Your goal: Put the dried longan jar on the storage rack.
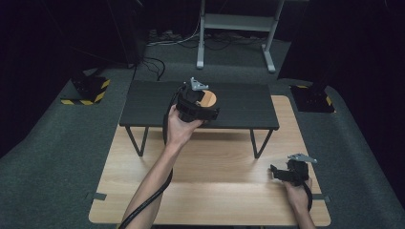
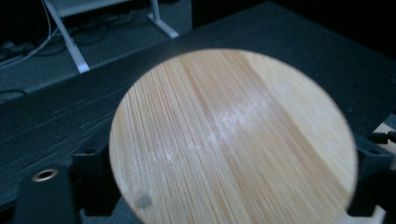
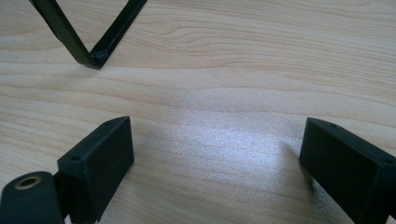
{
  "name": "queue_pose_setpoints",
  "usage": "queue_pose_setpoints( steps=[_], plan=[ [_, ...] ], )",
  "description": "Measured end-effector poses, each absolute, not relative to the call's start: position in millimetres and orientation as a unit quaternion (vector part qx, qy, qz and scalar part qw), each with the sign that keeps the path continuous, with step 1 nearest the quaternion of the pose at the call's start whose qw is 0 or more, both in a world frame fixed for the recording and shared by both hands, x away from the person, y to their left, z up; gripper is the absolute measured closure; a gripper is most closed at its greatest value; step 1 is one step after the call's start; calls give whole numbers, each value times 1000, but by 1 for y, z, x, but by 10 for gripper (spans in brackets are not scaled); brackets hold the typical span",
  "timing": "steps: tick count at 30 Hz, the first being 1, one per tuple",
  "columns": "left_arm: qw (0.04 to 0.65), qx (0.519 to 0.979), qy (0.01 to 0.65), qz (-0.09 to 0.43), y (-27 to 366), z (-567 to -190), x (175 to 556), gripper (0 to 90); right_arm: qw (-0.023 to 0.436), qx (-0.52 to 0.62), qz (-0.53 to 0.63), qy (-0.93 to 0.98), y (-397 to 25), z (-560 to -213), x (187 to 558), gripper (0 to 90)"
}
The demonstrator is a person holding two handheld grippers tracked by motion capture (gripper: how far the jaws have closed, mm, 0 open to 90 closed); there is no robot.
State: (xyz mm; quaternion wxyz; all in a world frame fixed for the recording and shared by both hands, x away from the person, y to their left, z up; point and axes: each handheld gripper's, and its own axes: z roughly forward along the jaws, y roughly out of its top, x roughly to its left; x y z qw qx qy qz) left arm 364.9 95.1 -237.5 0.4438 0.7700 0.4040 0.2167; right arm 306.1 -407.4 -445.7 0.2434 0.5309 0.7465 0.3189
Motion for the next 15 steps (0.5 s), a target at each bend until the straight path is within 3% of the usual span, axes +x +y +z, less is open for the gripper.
queue_pose_setpoints(
  steps=[4,15],
  plan=[
    [447,764,403,233,98,-238,354,50,244,531,319,747,-407,-446,306,94],
    [480,741,399,249,127,-250,322,23,243,531,319,747,-407,-446,306,94]
  ],
)
